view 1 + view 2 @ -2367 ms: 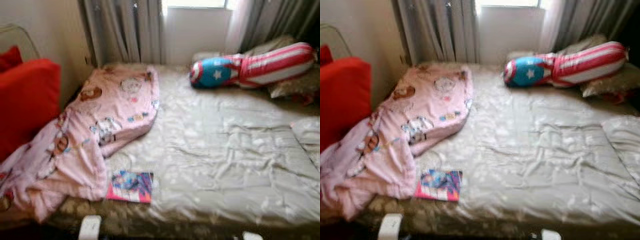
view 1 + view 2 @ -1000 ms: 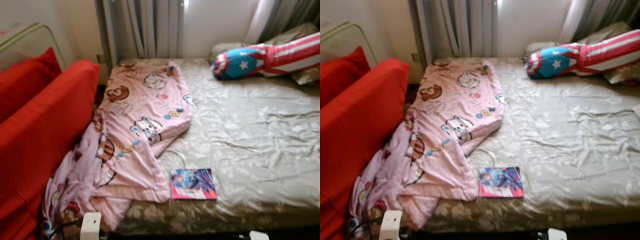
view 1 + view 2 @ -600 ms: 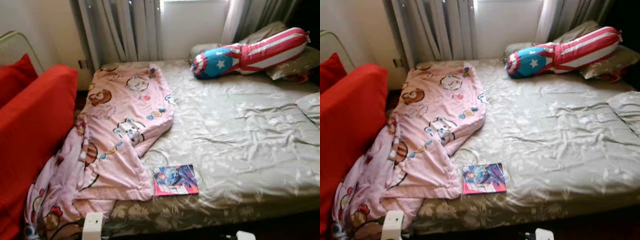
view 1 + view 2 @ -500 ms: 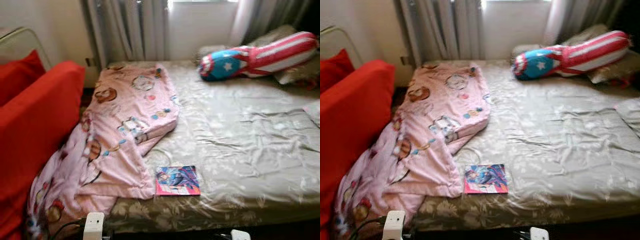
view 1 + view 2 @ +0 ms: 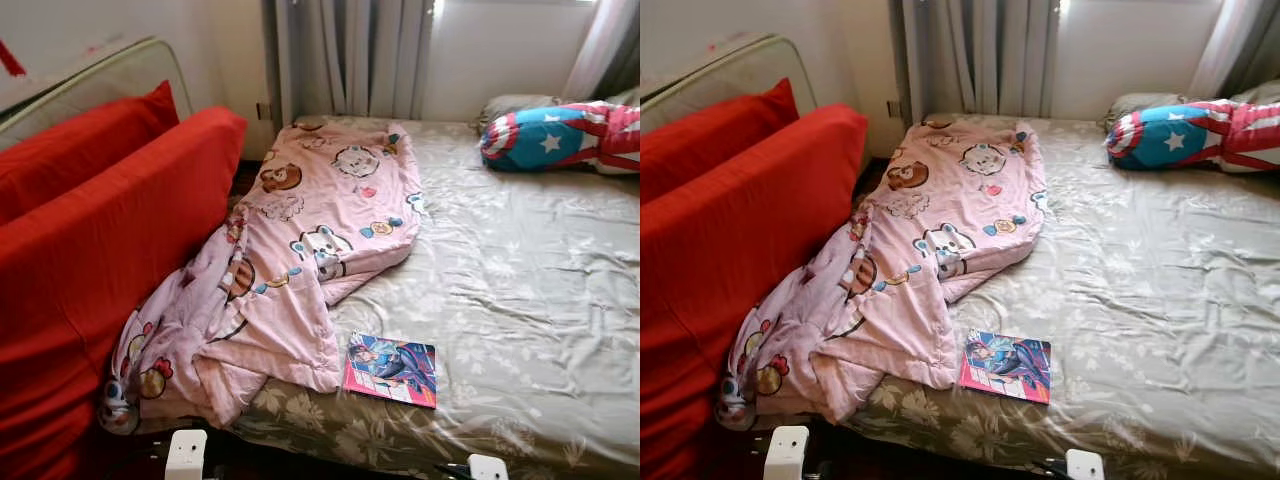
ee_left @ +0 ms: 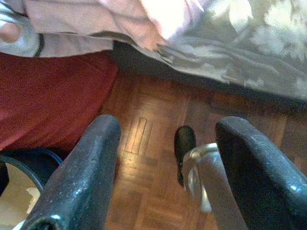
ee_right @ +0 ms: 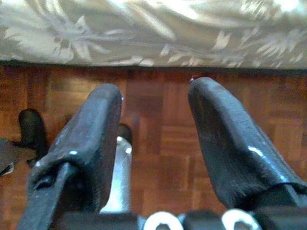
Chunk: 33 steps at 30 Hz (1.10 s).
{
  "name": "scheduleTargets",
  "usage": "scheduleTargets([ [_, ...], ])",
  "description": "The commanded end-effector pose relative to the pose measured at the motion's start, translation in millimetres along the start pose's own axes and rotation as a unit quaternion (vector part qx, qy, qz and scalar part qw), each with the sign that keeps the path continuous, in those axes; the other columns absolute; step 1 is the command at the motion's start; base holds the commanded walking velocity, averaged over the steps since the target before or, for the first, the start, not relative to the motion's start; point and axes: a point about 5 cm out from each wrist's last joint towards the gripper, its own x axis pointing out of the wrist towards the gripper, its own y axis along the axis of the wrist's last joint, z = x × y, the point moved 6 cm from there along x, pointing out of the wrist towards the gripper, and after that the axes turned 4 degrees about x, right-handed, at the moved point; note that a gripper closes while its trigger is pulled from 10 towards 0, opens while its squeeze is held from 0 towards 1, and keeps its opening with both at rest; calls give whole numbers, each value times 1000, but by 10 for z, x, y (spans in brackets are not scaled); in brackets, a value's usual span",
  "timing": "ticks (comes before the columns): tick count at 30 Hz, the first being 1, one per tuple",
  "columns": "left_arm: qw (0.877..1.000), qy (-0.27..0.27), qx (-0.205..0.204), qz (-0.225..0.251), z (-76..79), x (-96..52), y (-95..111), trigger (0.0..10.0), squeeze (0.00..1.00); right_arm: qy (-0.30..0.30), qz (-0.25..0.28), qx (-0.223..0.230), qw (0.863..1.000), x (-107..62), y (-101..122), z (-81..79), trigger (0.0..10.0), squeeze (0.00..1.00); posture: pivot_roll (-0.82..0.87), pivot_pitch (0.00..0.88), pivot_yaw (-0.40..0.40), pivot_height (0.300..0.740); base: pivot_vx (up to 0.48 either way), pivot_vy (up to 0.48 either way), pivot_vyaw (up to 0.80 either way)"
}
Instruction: Clean up the room
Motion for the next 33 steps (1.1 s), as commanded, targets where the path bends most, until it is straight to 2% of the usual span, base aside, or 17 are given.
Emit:
scheduleTargets([
  [1,1000,7,-2,-11,-59,-18,-76,10000,0,3,7,13,1000,-1,34,36,10000,0,24,0,-9,740,255,0,800],
  [3,1000,7,-2,-11,-57,-19,-78,10000,0,-2,7,22,1000,-13,35,118,10000,0,23,0,-8,740,255,0,400],
  [7,1000,6,-1,-11,-53,-20,-84,10000,0,1,7,20,1000,-16,49,157,10000,0,20,0,-8,740,258,0,0],
  [12,1000,4,-1,-12,-38,-23,-94,10000,0,1,0,16,1000,-48,22,307,10000,0,17,0,-10,740,262,0,0],
  [19,1000,5,-1,-13,-38,-28,-106,10000,0,5,-8,7,1000,-60,-28,307,10000,0,12,0,-12,740,150,0,0],
  [22,1000,6,-2,-13,-41,-29,-111,10000,0,9,-10,2,1000,-57,-55,253,10000,0,11,0,-12,740,0,0,0],
  [23,1000,5,-3,-12,-39,-31,-114,10000,0,14,-13,-2,1000,-51,-96,158,10000,0,9,0,-12,740,0,0,0],
  [26,1000,4,-3,-12,-35,-31,-115,10000,0,18,-15,-2,1000,-46,-124,77,10000,0,9,0,-12,740,0,0,0],
  [30,1000,4,-1,-12,-27,-32,-116,10000,0,28,-9,8,1000,-21,-110,-130,10000,0,8,0,-14,740,0,0,0],
  [31,1000,4,-1,-12,-27,-32,-116,10000,0,28,-9,8,1000,-21,-110,-130,10000,0,8,0,-14,740,0,0,0],
  [32,1000,6,-2,0,-39,-23,-57,10000,0,38,0,10,999,-12,-76,-231,10000,0,9,0,-14,740,0,0,0],
  [33,1000,7,-4,6,-44,-19,-26,10000,0,42,4,12,999,-10,-61,-261,10000,0,9,0,-14,740,0,0,0],
])
